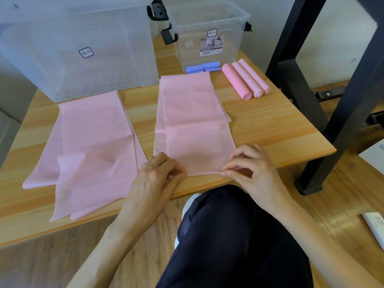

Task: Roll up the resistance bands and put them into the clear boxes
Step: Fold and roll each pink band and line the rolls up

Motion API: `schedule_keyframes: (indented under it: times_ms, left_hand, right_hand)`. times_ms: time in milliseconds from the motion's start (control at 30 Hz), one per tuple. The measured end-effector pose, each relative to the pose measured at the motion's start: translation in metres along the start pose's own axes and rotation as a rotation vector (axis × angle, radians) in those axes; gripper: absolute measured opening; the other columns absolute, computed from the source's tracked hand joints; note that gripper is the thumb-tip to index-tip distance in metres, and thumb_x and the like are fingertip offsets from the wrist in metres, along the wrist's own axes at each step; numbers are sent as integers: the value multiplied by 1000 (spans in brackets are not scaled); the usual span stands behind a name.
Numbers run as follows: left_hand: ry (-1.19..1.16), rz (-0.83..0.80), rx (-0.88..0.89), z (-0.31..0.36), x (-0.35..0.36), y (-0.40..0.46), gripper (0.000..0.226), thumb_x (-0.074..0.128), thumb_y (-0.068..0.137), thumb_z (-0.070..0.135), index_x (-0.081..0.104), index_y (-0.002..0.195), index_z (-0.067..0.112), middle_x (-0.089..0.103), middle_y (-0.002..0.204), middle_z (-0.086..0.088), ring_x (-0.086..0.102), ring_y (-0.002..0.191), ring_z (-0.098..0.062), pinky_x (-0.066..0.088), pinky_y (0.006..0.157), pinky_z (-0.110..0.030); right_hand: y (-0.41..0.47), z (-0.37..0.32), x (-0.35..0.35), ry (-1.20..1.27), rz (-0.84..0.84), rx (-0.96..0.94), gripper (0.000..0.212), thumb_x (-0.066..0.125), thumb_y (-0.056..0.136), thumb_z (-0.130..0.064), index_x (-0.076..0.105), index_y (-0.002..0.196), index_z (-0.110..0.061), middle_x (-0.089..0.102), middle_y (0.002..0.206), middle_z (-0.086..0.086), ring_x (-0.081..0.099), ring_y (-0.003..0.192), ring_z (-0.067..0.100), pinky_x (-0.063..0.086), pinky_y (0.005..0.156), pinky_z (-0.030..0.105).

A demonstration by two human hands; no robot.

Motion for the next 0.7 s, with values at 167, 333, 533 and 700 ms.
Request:
schedule_keyframes:
  times_ms: [167,333,533,700]
  left_hand:
    - [-8,-51,-19,0,-3,3,12,56,95,31,65,87,30,55,86,16,54,86,-10,48,75,-31]
    - [-51,-122,-118,0,-11,8,10,64,90,34,64,80,35,63,83,16,58,87,-6,50,75,-30]
    - [-23,-123,-144,4,-15,16,11,69,85,32,63,76,35,61,83,15,57,87,-5,49,74,-29]
    - [158,-35,57,8,-12,7,10,67,91,26,65,83,32,57,82,16,54,76,-7,41,64,-17]
  right_hand:
    - [4,-3,-1,-111,-75,19,19,63,88,-37,71,81,-21,54,90,-10,40,94,9,39,83,36]
    - [14,-16,-7,-156,-232,176,15,65,91,-33,70,84,-21,51,95,-13,33,97,6,26,88,24]
    - [18,-22,-3,-357,-155,187,19,70,86,-37,58,73,-29,49,87,-16,39,96,11,21,79,26]
    - [11,-15,2,-324,-34,52,17,79,76,-31,66,70,-22,51,79,-12,43,85,14,24,74,27]
Point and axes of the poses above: each hand's wrist, its own y-axis towards the middle knuckle, its own x-axis out of the palm, z = x × y, the point moved 2 cm from there along y, towards the middle knuckle
